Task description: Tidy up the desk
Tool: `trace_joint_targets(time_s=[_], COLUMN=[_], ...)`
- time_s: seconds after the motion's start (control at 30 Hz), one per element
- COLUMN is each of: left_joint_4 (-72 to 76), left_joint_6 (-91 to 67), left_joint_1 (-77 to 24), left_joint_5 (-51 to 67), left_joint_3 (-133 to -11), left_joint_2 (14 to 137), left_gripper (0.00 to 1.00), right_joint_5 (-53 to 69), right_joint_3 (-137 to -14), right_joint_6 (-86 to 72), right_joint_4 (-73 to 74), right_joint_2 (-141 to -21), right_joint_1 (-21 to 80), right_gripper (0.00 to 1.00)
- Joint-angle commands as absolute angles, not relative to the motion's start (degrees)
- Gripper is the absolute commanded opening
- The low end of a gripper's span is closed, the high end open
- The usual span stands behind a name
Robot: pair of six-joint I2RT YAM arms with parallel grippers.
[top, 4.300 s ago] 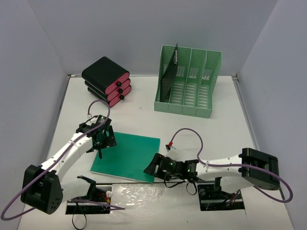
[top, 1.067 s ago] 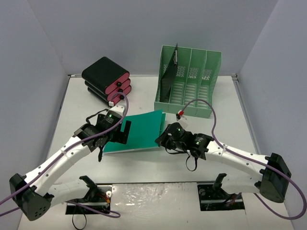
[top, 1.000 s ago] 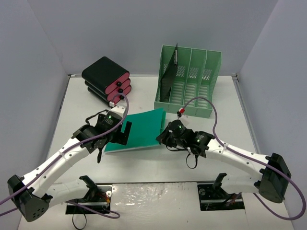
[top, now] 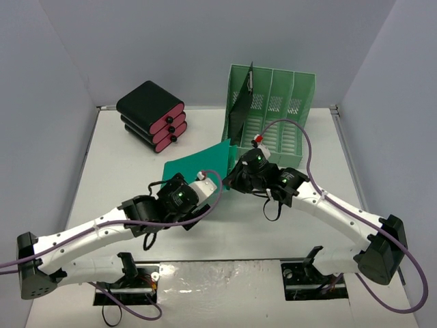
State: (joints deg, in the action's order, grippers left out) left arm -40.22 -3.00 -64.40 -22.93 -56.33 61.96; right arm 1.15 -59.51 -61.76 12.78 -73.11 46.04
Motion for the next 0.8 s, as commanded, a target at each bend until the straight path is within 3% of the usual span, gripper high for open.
trace_joint_targets(time_s=[0.0, 0.6, 0.67, 0.77], left_joint_4=[-33.4, -8.29, -5.49, -3.12], left_joint_6=[3.43, 10.19, 10.47, 10.65], left_joint_1=[-67.55, -68.99, -68.92, -68.96], left_joint_5=[-30.67, -47.61, -49.55, -51.21], left_joint_3=[-57.08, -47.2, -46.25, -45.36], left_joint_2=[65.79, 68.8, 69.21, 69.67], left_gripper=[0.91, 0.89, 0.84, 0.68], right_joint_5=[2.28, 3.41, 3.41, 3.44], right_joint_3=[-63.33, -64.42, -64.25, -64.12], right_joint_6=[-61.04, -61.24, -61.36, -61.49], right_joint_4=[11.78, 12.79, 13.05, 13.41], right_joint_2=[-73.65, -72.11, -71.54, -70.83], right_joint_1=[45.4, 45.35, 45.35, 45.35], right_gripper=[0.0, 0.0, 0.0, 0.0])
